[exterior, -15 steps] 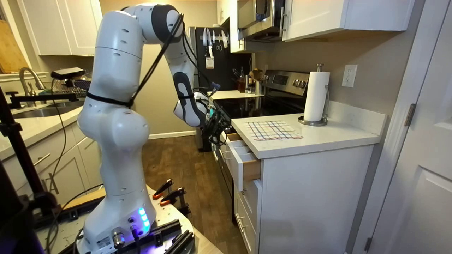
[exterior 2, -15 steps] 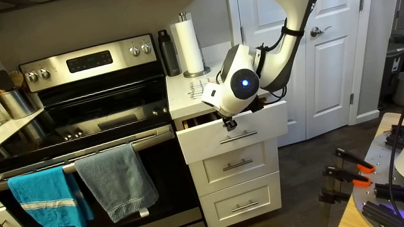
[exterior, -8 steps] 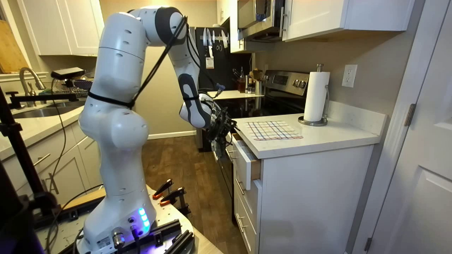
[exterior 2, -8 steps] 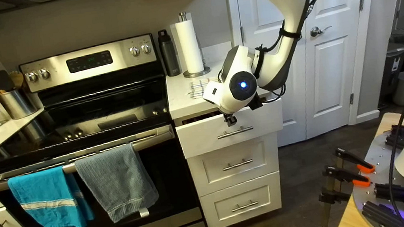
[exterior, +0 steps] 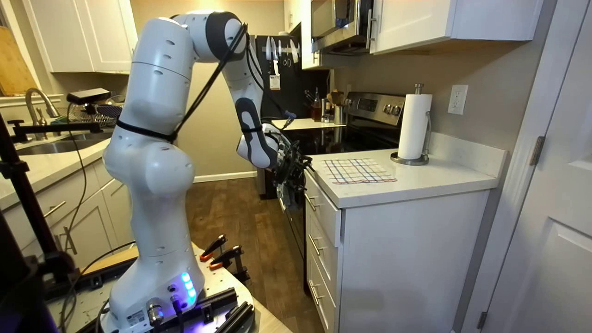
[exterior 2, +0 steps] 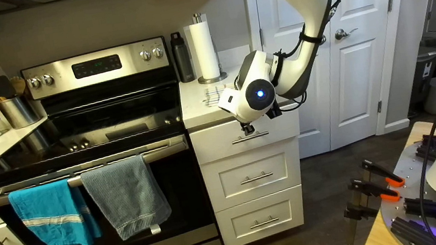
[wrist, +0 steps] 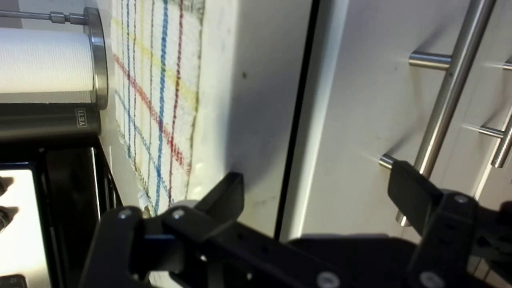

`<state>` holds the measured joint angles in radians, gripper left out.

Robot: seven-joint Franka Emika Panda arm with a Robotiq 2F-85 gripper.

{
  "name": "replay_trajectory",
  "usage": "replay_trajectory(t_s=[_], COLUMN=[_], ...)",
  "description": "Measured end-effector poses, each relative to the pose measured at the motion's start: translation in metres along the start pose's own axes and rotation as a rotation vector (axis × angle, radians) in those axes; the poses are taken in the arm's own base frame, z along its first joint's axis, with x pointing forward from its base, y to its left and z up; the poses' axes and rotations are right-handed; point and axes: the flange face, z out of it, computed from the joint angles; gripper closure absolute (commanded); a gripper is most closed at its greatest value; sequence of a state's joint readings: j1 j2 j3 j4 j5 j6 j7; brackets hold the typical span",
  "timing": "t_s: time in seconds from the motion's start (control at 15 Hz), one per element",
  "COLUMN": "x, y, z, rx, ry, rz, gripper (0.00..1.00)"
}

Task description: Push closed the drawer

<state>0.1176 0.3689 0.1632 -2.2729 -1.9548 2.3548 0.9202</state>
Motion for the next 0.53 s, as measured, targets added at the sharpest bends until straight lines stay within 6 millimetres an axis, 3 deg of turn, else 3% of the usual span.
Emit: replay_trajectory(t_s=[0.27, 0.53], x=[0.004, 0.023], y=[-0.002, -0.016], z=[-0.006, -0.041], rx=[0.038, 0.248], ry=[0.019, 0.134], rz=[0.015, 0.082], gripper=[0.00, 0.00])
